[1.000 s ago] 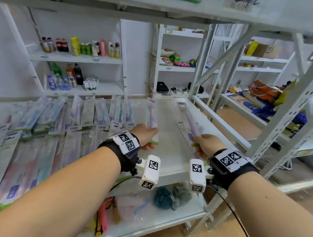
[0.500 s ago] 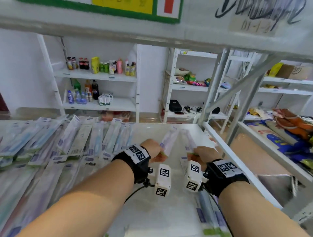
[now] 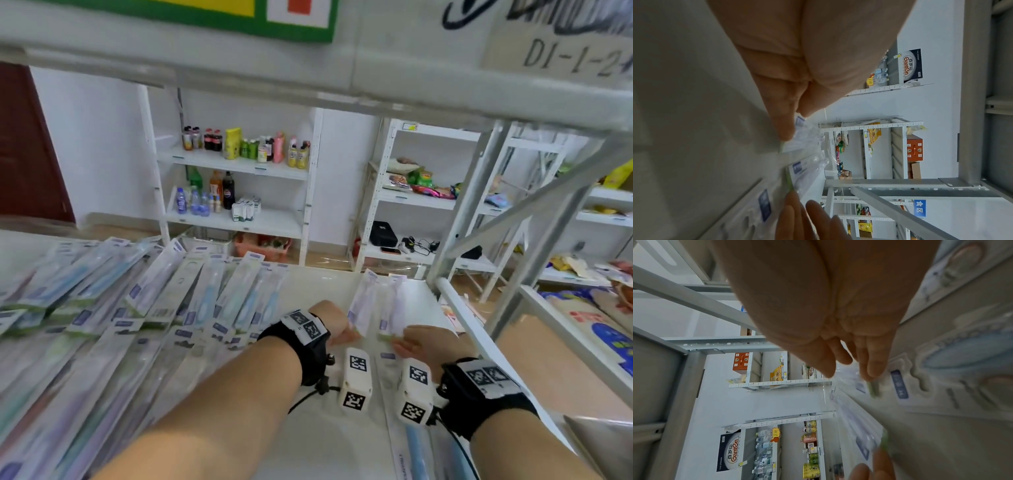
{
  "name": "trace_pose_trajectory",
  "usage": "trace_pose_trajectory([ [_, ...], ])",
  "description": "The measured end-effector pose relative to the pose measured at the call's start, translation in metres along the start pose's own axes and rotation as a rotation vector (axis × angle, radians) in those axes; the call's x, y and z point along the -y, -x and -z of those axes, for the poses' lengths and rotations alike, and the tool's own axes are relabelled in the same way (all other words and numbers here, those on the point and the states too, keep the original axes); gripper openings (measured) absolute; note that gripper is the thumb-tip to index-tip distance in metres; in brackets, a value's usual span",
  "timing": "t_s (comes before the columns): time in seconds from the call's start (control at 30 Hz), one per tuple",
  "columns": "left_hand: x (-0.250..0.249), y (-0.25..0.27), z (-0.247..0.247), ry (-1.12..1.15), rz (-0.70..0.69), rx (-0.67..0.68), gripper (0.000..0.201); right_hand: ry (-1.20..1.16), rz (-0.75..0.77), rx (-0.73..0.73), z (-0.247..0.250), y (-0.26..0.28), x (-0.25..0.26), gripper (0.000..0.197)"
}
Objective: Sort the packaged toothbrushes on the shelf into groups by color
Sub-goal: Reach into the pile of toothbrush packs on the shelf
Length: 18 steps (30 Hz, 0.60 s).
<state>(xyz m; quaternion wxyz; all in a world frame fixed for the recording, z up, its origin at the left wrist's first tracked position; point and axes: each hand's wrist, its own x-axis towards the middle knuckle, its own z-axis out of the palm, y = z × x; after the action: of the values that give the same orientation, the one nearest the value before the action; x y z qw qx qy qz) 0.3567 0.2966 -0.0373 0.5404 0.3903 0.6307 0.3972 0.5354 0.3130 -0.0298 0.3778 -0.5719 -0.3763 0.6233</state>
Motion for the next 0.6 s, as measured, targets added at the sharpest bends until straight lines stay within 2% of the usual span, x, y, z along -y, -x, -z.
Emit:
trace_pose_trajectory([
  [0.2,0.007,0.023,0.020,-0.038,-0.055,0.005,0.041,-0.041,0.058,0.098,-0.016,0.025,-0.002,0.035],
  [0.27,0.008,0.036,0.033,0.023,-0.060,0.012,0.040,-0.073,0.096,0.120,-0.026,0.040,-0.004,0.028],
  [0.43,0.015,0.079,0.085,0.082,-0.077,-0.012,0.037,0.046,0.140,0.145,-0.065,0.084,-0.019,0.009],
  [0.5,0.022,0.098,0.109,0.090,-0.075,-0.031,0.031,0.062,0.127,0.160,-0.084,0.101,-0.030,0.006],
  [0.57,0.030,0.117,0.129,0.147,-0.058,-0.054,0.017,0.074,0.101,0.163,-0.101,0.116,-0.043,0.003],
  [0.6,0.033,0.127,0.138,0.166,-0.061,-0.063,0.017,0.094,0.084,0.163,-0.109,0.123,-0.050,0.005],
])
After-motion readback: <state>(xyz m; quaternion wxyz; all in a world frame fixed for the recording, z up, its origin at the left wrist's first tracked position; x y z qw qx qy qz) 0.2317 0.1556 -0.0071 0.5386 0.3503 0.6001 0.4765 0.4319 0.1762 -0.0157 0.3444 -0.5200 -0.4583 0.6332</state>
